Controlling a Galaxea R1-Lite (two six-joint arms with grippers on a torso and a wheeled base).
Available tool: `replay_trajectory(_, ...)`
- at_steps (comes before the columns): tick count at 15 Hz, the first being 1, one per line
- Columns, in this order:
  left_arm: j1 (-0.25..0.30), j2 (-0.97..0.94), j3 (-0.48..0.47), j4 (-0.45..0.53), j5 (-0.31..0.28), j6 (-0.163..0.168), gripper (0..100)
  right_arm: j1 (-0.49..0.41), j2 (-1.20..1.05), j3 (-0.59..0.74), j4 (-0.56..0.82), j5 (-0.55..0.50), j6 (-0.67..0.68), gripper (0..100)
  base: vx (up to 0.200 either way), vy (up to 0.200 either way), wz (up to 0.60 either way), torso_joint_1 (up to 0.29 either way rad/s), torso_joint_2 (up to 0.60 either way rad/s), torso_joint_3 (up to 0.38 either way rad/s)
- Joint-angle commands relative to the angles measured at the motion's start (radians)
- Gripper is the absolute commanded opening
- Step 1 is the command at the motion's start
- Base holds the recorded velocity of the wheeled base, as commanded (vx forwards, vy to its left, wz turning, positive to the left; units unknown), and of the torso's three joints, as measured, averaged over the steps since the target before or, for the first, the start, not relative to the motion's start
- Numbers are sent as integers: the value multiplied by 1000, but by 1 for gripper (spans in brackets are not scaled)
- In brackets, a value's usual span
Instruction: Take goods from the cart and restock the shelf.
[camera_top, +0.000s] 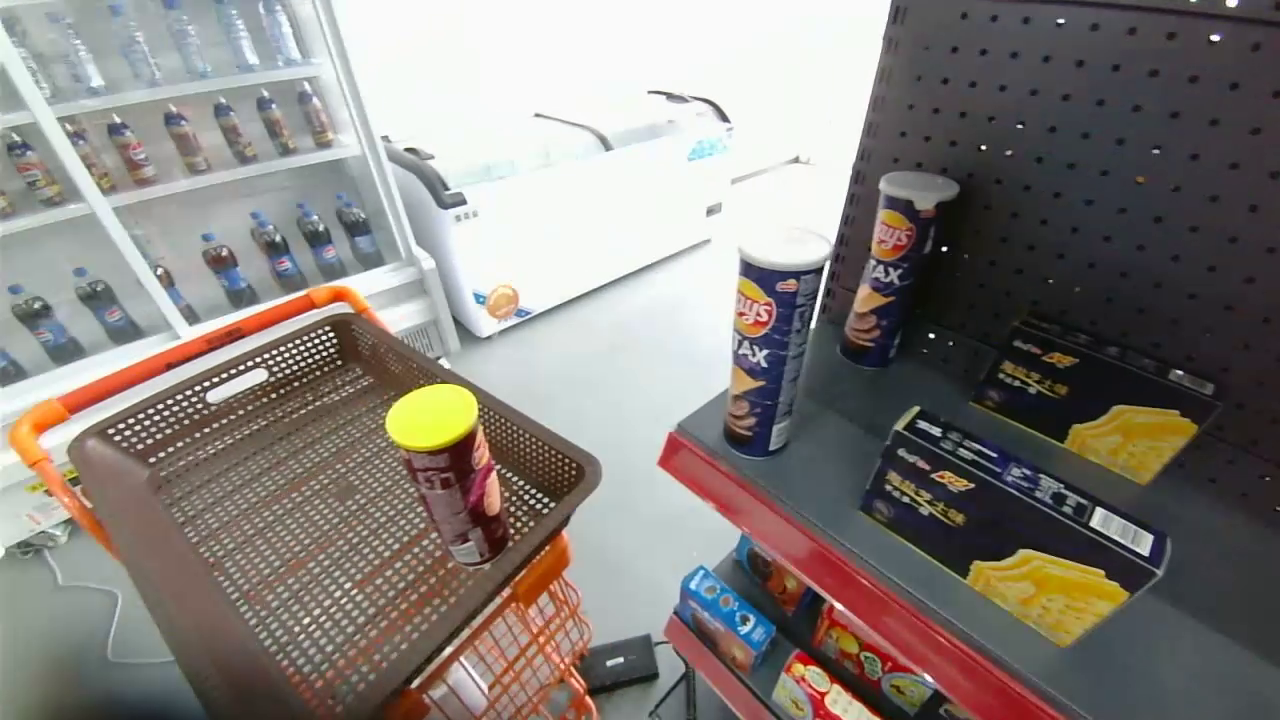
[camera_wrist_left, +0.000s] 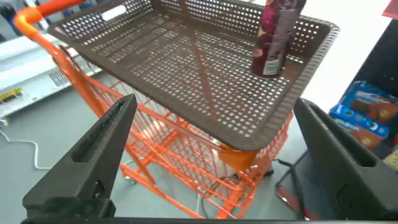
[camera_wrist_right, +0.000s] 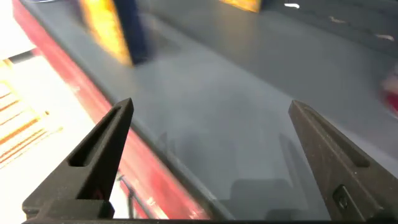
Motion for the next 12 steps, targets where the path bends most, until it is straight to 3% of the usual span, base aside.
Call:
replay_trajectory(1,-5,6,-50,25,-66,34,100,0,1,0,-1,0,0,100,0,0,0,0,0,0)
replay_trajectory(3,-6,110,-124,89,-170,55,100,0,1,0,-1,0,0,100,0,0,0,0,0,0)
replay_trajectory(10,-9,612,-315,77,-170,58,100,0,1,0,-1,0,0,100,0,0,0,0,0,0)
replay_trajectory(12,-52,677,-312,13,-170,57,100,0,1,0,-1,0,0,100,0,0,0,0,0,0)
